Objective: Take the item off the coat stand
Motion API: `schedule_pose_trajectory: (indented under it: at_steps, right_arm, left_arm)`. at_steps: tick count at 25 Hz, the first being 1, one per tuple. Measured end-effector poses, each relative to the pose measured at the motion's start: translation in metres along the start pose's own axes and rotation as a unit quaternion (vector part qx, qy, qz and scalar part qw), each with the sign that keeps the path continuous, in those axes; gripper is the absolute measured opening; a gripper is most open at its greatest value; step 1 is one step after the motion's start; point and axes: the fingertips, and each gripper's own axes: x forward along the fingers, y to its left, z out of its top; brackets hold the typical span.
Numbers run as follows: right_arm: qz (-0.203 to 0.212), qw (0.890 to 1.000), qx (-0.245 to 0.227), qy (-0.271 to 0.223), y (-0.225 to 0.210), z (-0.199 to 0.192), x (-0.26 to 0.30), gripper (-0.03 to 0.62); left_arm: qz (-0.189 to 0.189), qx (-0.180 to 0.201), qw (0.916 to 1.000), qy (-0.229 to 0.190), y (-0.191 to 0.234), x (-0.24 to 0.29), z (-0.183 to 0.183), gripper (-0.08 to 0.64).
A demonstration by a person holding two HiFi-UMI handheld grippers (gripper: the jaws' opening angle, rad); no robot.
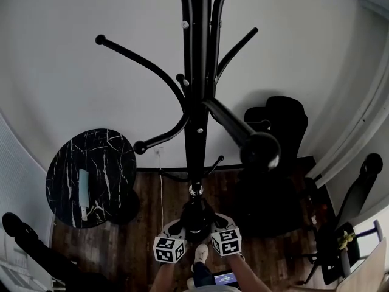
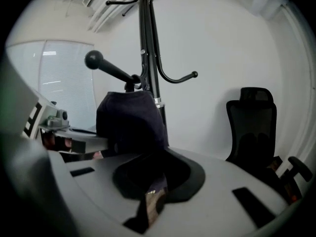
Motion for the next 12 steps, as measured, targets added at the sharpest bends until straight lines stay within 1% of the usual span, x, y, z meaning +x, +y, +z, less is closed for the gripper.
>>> schedule_pose_trajectory:
  at_steps: [4,7,12]
  right_arm:
    - [0.007,1.0,0.005,0.0,0.0005,-0.0022,0.0034,0.023]
    - [0.006,1.0,0.002,0.002,0.0007,-0.0023,0.0039,0.023]
    - [0.005,1.0,-0.005,0.001,0.0026,-0.0023,0.0014,0.023]
  left_arm:
    - [0.0,-0.004,1.0,0.002,0.002,0.0011,-0.0022,0.026]
    - [-0.012,-0.008,0.9999,0.0,-0.0003,0.0017,-0.0037,0.026]
    - [-0.016,-0.001,0.9999,0.002,-0.0055,-0.0001,-0.0049,0.026]
